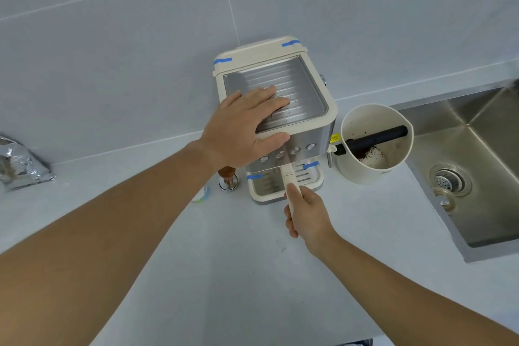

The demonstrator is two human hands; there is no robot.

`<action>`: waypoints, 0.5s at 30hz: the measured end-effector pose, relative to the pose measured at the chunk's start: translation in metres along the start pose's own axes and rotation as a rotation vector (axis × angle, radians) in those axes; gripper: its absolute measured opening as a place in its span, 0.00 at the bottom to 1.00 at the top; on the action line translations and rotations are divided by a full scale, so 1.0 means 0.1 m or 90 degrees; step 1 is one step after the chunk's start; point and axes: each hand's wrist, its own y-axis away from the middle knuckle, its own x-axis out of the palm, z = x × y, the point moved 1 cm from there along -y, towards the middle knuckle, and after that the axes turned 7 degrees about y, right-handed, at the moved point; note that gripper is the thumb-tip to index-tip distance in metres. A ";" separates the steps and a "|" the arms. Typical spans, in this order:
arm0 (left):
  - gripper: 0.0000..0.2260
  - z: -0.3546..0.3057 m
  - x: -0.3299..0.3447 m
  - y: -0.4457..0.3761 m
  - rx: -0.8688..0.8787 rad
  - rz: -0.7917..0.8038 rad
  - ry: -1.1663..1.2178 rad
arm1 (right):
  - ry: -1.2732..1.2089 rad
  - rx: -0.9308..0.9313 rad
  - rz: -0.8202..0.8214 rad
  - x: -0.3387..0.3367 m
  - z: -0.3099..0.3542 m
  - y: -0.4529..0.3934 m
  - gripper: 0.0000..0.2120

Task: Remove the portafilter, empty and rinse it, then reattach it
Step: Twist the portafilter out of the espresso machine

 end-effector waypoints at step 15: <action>0.29 -0.02 -0.01 -0.01 -0.007 0.009 -0.006 | -0.102 0.004 -0.031 0.39 -0.05 0.03 0.14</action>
